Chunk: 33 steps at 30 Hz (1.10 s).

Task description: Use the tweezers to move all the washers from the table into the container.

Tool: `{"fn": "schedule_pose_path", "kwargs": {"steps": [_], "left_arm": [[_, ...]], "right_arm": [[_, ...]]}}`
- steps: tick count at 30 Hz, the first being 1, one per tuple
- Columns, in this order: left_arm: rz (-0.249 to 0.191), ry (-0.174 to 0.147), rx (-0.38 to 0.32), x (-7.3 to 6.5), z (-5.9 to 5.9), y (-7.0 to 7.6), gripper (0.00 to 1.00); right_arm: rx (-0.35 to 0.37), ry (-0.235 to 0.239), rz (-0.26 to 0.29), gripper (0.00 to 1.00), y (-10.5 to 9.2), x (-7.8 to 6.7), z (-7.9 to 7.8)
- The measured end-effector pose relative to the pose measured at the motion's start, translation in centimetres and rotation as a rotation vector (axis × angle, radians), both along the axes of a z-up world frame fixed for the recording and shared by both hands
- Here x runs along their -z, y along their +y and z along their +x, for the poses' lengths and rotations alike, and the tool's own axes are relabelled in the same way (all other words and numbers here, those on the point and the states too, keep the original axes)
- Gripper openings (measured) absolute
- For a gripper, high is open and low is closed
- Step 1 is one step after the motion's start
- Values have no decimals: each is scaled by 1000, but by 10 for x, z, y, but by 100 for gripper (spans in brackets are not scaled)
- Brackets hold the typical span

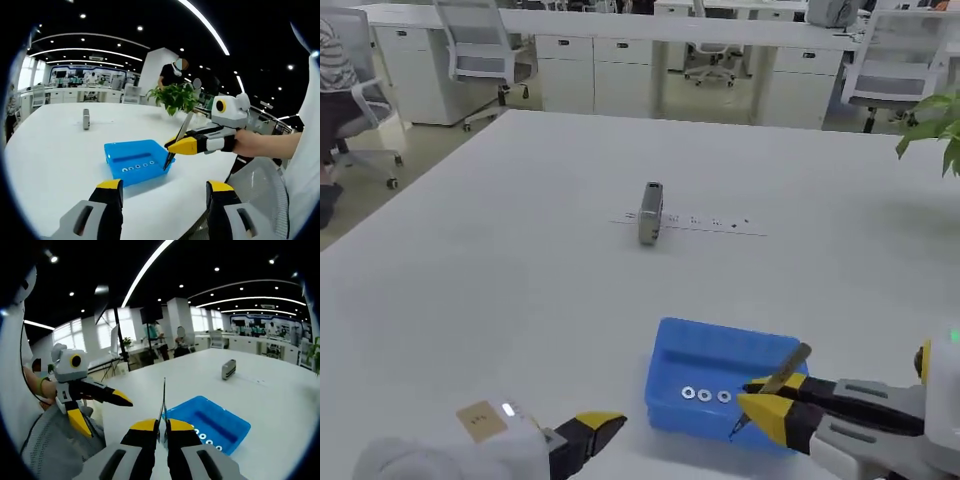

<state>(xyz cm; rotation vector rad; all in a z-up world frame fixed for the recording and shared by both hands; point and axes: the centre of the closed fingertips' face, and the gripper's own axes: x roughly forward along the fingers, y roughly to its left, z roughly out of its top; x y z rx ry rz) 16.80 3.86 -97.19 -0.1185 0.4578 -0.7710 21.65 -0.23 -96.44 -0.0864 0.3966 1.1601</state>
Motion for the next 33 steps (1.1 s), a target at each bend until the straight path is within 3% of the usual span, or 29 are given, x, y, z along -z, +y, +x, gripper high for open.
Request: {"fn": "schedule_pose_path", "kwargs": {"steps": [6, 10, 13, 18, 25, 32, 33], "left_arm": [[8, 29, 99, 2, -11, -13, 58], [-13, 52, 166, -3, -20, -22, 47], [-26, 58, 190, -8, -21, -25, 43], [-70, 62, 264, -24, -25, -32, 32], [-115, 43, 359, -51, -26, -43, 21], [-51, 6, 466, -54, -30, -53, 10], [-24, -1, 485, -52, -31, -54, 10]], "right_arm": [[-129, -9, -82, 4, -4, 14, -28], [-219, 10, -95, 4, -6, 19, -46], [-300, 17, -138, 4, -9, 26, -60], [-381, 26, -195, 4, -12, 36, -74], [-474, 55, -257, 4, -12, 48, -89], [-491, 35, -284, 4, -10, 48, -92], [-487, 25, -285, 4, -10, 47, -91]]}}
